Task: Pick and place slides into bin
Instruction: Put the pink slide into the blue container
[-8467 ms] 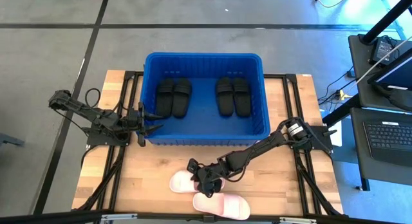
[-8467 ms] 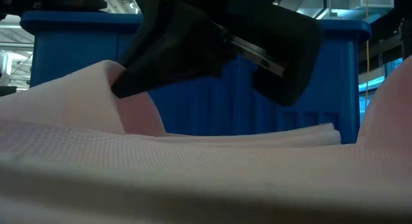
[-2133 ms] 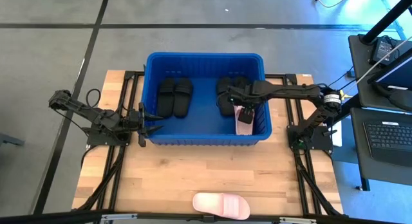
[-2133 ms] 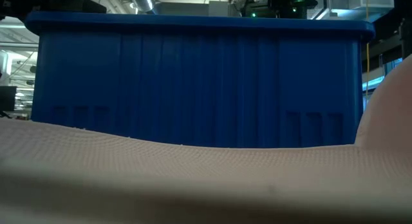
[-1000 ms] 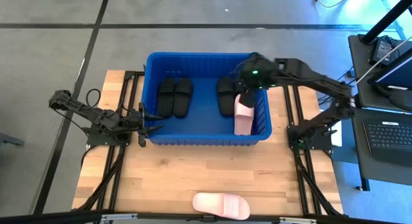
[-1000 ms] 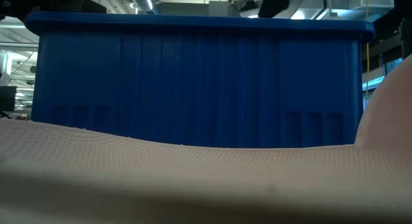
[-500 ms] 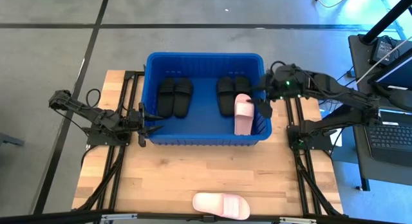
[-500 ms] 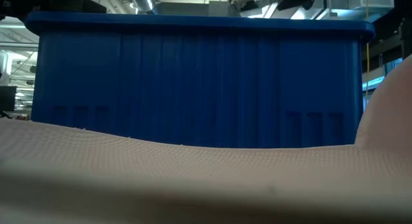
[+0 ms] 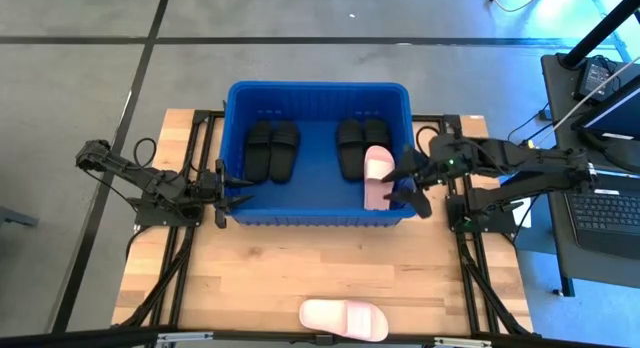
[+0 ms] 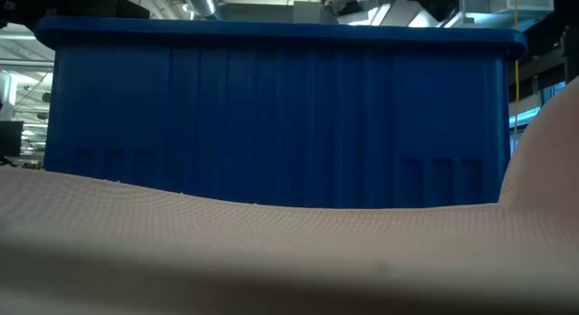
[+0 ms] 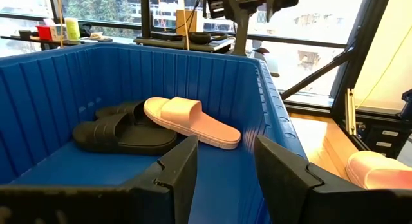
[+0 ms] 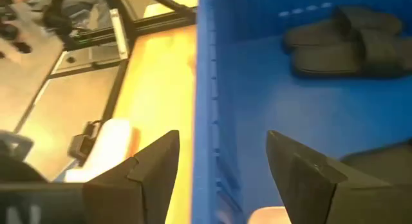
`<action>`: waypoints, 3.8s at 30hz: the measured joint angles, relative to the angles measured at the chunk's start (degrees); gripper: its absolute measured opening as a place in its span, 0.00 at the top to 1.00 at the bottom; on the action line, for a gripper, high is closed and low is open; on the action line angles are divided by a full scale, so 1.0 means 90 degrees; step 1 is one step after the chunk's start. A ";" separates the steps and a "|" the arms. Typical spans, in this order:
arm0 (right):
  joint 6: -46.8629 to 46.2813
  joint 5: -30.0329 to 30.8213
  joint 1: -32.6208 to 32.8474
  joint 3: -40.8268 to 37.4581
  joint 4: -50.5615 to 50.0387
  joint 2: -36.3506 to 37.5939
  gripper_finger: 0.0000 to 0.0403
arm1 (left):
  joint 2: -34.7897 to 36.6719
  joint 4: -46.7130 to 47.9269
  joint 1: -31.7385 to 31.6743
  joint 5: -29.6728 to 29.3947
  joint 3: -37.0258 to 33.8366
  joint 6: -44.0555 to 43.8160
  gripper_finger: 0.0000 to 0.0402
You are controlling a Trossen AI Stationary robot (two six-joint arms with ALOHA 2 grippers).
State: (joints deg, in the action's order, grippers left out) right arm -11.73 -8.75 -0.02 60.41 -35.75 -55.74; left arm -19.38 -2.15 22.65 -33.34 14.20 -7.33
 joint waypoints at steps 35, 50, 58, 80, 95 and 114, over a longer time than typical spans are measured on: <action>0.0016 0.0026 0.0625 0.0006 -0.1099 0.0062 0.42 | -0.5217 0.2429 0.0598 0.1982 0.5858 0.2108 0.63; 0.0520 0.0009 0.0622 0.0006 -0.1663 0.0061 0.42 | -0.8801 0.3022 0.1597 0.0716 0.8719 0.0791 0.63; 0.0543 0.0012 0.0622 0.0006 -0.1661 0.0060 0.42 | -0.9574 0.3021 0.1744 0.0593 0.8961 -0.0125 0.63; 0.0336 0.0021 0.0625 0.0006 -0.1625 0.0060 0.42 | -1.0746 0.2793 0.1385 0.0634 0.8961 -0.0959 0.63; 0.0365 0.0021 0.0623 0.0006 -0.1631 0.0057 0.42 | -1.0947 0.2773 0.1239 0.0829 0.8964 -0.0760 0.63; 0.0334 0.0020 0.0624 0.0006 -0.1637 0.0057 0.42 | -1.1659 0.2135 0.1234 0.0700 0.8959 0.1229 0.63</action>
State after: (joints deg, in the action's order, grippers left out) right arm -8.73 -8.57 5.60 60.47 -50.48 -55.22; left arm -124.31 17.06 33.76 -27.04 94.83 3.73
